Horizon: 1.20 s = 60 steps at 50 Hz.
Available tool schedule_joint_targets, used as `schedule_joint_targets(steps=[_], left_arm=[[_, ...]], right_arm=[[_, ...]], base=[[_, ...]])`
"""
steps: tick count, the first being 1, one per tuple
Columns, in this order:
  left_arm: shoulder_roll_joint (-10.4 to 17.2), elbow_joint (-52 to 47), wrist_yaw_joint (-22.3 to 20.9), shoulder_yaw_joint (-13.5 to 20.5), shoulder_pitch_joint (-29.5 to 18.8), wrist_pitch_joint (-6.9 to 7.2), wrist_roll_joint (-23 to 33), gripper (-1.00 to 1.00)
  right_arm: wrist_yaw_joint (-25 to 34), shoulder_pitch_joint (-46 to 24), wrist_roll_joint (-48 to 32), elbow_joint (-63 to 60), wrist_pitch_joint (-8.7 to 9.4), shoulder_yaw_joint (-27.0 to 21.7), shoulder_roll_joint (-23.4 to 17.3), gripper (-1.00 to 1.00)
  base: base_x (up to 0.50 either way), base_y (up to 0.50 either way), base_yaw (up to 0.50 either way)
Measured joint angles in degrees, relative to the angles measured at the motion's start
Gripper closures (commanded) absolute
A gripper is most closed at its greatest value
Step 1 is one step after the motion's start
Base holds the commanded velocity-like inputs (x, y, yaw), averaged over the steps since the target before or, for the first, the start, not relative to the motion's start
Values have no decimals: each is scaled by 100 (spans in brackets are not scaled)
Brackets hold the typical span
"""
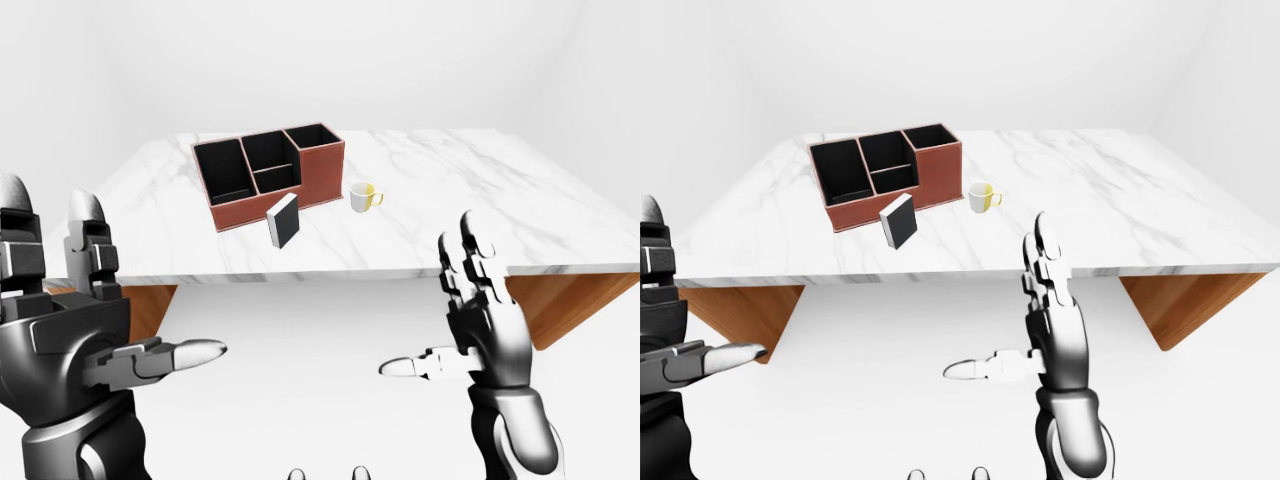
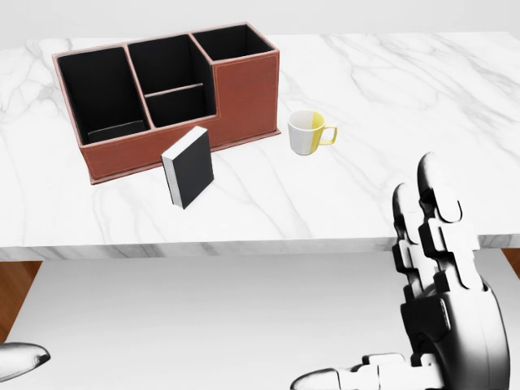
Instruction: Pick up the book and place it in the front compartment of the caddy.
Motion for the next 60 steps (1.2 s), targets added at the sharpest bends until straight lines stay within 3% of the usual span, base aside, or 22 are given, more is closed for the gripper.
schedule_joint_targets(steps=[16, 36, 44, 60], left_arm=[[-6, -100, -16, 59, 13, 0, -46, -100], [-3, -146, -20, 86, 12, 0, -72, -100], [10, -161, -18, 112, 12, 0, -77, -100], [-7, -173, -35, 78, 22, 0, -57, -100]], right_arm=[[-99, 319, -42, -629, 0, 256, -111, -100], [-121, 384, -161, -720, 0, 349, -144, -100], [-114, 375, -135, -709, 0, 371, -128, -100], [-21, 462, 105, -872, 0, 338, -156, -100]], base=[[0, 0, 0], [2, 47, 0], [0, 0, 0], [45, 0, 0]])
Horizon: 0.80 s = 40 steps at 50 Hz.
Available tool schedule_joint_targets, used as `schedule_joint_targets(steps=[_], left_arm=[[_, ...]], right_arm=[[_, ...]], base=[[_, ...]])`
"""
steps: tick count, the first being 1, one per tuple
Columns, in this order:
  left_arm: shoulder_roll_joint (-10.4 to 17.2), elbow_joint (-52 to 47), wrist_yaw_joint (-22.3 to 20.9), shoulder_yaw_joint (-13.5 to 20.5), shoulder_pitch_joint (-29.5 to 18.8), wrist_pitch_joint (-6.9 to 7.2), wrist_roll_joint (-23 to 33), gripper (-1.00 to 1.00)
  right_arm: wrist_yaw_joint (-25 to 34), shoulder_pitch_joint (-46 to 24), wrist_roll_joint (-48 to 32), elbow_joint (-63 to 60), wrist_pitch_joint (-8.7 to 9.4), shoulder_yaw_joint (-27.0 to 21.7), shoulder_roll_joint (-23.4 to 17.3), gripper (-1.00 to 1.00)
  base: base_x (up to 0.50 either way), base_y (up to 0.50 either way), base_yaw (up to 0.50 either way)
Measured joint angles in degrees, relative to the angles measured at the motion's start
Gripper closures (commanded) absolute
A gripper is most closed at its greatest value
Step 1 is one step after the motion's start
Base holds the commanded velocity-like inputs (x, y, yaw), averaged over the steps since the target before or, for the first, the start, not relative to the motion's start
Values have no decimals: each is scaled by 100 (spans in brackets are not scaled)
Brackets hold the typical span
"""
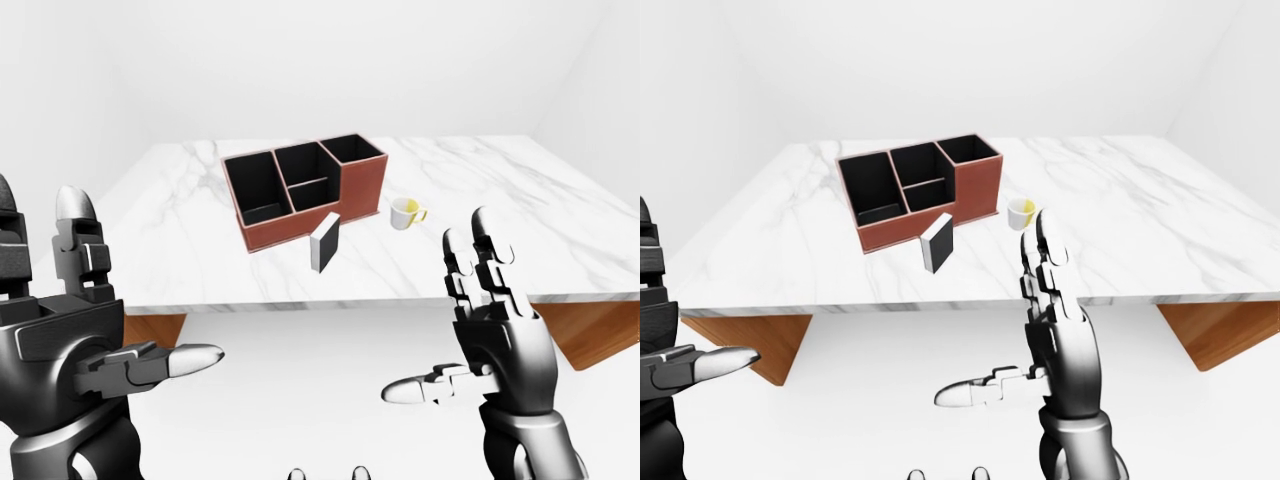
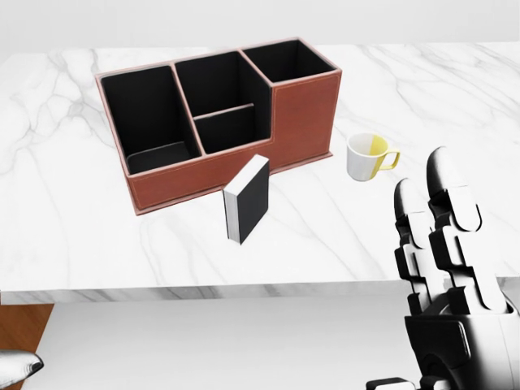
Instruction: Pick up the book and place it in the front compartment of the caddy.
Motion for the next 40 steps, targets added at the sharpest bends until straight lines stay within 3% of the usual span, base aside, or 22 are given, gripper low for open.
schedule_joint_targets(steps=[40], left_arm=[[-5, -24, -23, 17, 2, 0, -13, -100]], right_arm=[[23, 63, -62, -14, 0, 89, -61, -100]], base=[[50, 0, 0]])
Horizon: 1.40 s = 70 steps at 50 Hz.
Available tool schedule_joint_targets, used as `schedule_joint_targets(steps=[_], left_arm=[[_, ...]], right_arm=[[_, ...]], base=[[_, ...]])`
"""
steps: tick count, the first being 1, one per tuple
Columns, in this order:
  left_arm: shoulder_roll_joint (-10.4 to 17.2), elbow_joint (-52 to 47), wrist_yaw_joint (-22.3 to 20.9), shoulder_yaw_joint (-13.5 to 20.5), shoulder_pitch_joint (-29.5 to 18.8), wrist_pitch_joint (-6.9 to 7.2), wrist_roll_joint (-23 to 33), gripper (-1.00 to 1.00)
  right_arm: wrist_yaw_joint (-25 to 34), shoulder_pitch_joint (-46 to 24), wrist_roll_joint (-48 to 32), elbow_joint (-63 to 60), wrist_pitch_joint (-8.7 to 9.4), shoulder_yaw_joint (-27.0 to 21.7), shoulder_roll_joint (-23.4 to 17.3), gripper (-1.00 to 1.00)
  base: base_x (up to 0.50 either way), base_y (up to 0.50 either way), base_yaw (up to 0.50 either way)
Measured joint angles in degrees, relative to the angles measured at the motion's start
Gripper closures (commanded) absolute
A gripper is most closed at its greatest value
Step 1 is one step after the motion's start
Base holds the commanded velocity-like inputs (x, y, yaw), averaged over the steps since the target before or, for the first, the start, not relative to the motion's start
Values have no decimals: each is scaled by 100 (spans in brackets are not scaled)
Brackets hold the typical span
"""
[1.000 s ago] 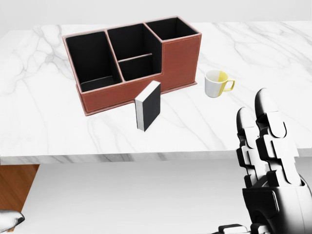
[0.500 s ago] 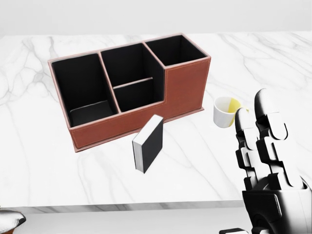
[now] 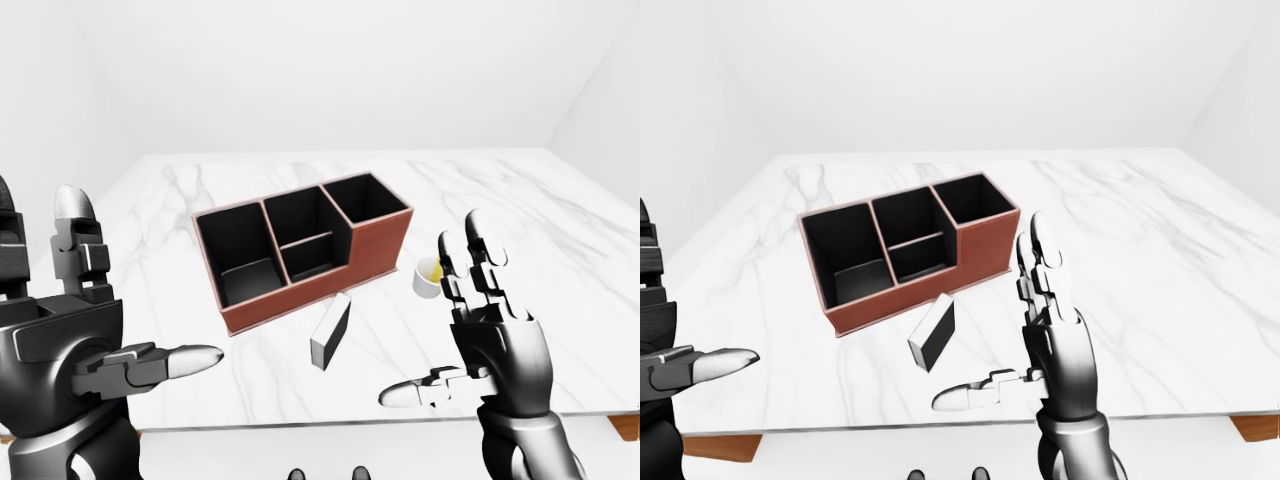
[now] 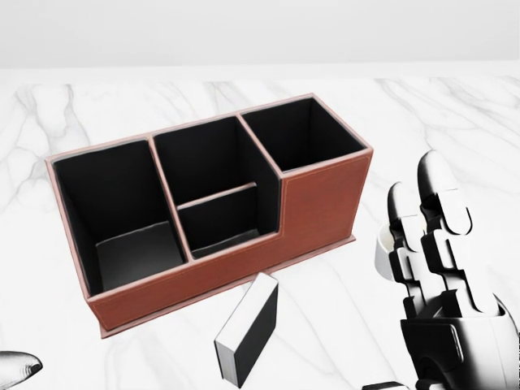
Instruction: Pick up the book and place it in the front compartment of the caddy.
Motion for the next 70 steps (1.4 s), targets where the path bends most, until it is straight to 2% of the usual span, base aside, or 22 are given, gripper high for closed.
schedule_joint_targets(steps=[38, 54, 62, 70], left_arm=[[13, -54, -1, 29, -18, 0, -33, -100], [11, -54, -12, 49, -9, 0, -48, -100], [13, -85, -13, 48, -12, 0, -55, -100], [18, -114, -10, 64, -19, 0, -74, -100]], right_arm=[[-26, 11, -56, 14, 0, 81, -31, -100], [-57, -13, 14, -258, 0, 93, -70, -100], [197, -195, -467, -681, 0, 89, -138, -100], [698, -356, -1118, -685, 0, 39, -126, -100]], base=[[50, 1, 0], [1, 0, 0], [0, 0, 0], [0, 0, 0]])
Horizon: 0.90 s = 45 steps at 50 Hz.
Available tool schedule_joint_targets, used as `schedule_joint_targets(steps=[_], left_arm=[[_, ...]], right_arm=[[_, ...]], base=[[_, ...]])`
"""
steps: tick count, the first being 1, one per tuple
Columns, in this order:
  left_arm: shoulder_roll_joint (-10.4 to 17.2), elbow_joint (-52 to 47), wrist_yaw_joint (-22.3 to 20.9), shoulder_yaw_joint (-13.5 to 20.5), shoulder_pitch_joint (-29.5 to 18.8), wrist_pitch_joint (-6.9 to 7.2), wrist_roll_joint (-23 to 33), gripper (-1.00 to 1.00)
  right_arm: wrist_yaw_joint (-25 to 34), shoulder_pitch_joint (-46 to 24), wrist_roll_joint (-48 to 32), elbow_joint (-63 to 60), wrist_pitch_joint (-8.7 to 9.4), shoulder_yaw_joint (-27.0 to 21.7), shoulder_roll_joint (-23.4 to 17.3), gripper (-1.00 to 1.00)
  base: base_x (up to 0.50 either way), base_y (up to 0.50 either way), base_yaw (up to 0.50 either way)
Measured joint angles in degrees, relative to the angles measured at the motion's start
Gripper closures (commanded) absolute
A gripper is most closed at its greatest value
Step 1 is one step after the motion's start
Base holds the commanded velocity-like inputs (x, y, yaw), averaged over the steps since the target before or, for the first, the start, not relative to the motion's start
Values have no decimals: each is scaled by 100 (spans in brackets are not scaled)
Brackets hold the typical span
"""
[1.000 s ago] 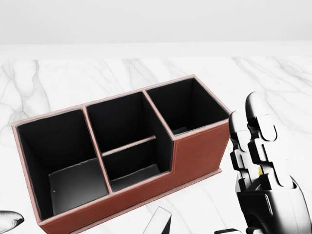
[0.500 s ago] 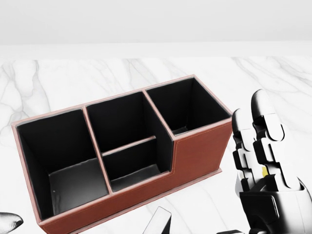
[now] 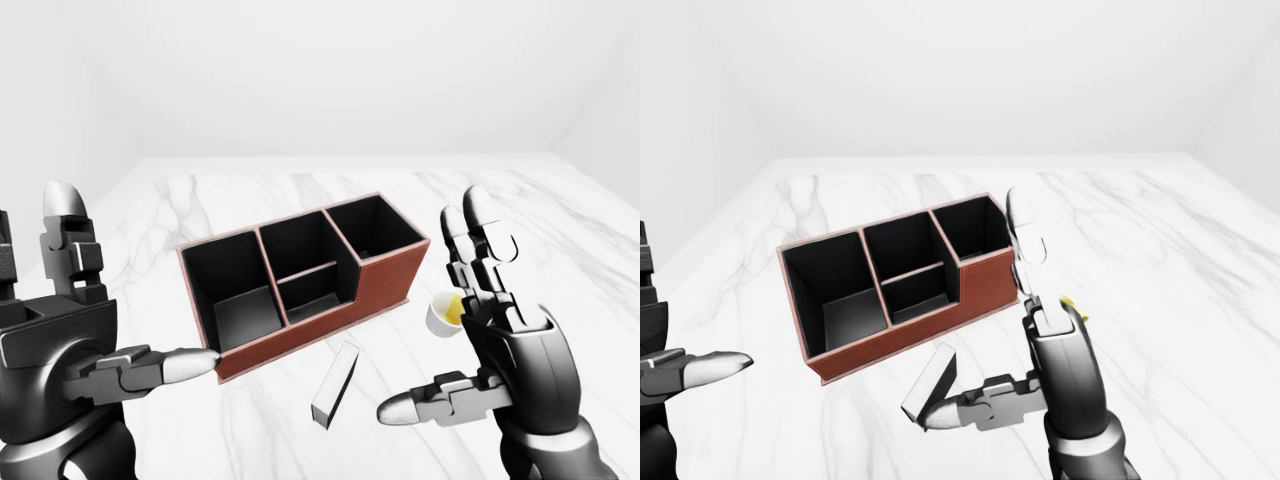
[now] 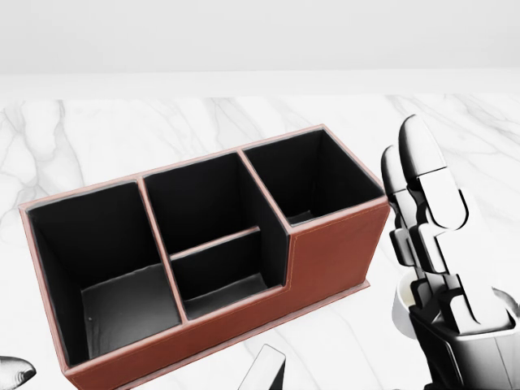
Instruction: Pick up the book and place it in the front compartment of the caddy.
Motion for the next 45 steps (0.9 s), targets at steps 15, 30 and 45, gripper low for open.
schedule_joint_targets(steps=[15, 30, 45], left_arm=[[-3, -47, 12, -3, -1, 0, 1, -100], [1, -62, 21, 22, -6, 0, -19, -100], [1, -35, 16, 33, -4, 0, -18, -100]], right_arm=[[1630, -339, -1437, 0, 0, -458, 715, -100], [3043, -841, -2690, 0, 0, -999, 1593, -100], [3043, -977, -3366, 0, 0, -890, 1462, -100]], base=[[0, 0, 0], [0, 0, 0], [0, 0, 0]])
